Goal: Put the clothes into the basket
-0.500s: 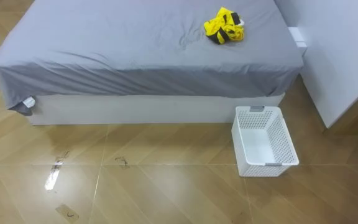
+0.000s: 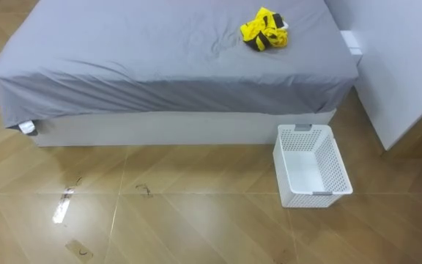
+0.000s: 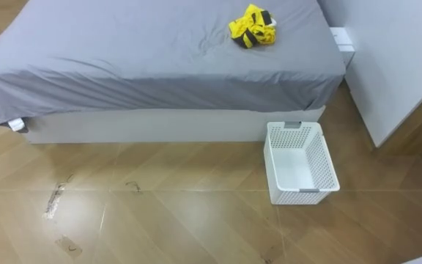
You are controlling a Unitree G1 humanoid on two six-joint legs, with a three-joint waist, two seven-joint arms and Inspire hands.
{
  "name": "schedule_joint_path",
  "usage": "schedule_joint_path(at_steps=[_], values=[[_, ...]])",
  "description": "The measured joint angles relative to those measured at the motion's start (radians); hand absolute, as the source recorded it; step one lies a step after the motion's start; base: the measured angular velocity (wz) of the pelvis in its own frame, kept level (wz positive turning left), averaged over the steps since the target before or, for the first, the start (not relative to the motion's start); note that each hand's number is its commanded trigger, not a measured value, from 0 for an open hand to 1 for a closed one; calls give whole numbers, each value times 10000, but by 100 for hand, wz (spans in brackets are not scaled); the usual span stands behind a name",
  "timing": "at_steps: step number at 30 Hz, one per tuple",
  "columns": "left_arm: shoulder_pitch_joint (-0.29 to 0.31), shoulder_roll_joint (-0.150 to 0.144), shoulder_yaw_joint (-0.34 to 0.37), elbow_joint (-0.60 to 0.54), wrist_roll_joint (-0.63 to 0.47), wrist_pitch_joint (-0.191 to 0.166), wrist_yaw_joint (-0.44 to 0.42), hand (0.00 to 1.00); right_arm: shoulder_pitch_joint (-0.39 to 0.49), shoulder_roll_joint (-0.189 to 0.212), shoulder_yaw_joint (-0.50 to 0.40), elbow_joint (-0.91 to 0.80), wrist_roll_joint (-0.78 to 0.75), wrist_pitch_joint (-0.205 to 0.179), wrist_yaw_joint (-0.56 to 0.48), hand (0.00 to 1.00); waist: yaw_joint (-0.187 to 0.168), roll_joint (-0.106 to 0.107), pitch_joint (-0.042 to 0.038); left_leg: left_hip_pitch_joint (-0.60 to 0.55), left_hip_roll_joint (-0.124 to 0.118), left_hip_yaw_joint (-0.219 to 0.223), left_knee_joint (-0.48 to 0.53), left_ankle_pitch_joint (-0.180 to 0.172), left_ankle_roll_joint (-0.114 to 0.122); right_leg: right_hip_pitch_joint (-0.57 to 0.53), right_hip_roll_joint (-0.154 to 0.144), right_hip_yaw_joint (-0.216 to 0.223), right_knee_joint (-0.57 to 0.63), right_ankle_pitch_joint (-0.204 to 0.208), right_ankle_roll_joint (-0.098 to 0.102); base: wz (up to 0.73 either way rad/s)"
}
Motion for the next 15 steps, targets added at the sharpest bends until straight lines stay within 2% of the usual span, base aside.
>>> schedule_joint_path(at_steps=[7,9,12,13,15], values=[[44,-8,44,-43,-86,3,-23,0,87,0,-51,-230,-1,6,17,0,0,76,-33,-123,5,7,94,-1,-2,-105,-1,-25,32,-23,-17,0],[34,-4,134,-50,-19,-6,-95,0,-3,-9,-113,-170,-73,20,136,0,60,84,-36,-219,31,168,251,-16,-26,-251,1,-7,181,-81,-54,-2],[-39,70,246,-113,-193,-3,-293,0,-96,-5,-184,-98,-134,70,203,0,119,74,-11,-896,211,372,1537,-385,-249,-760,37,-54,974,-560,-199,0],[-43,97,243,-133,-268,-1,-308,0,-85,-2,-182,-101,-114,80,205,0,160,66,-8,-1019,244,418,1853,-431,-260,-774,40,-70,1075,-640,-238,-4],[34,160,290,-440,-578,-3,-379,0,-38,-18,-186,-176,-38,101,280,0,238,47,-6,-1682,421,521,3603,-432,-268,-625,80,-39,1276,-906,-417,7]])
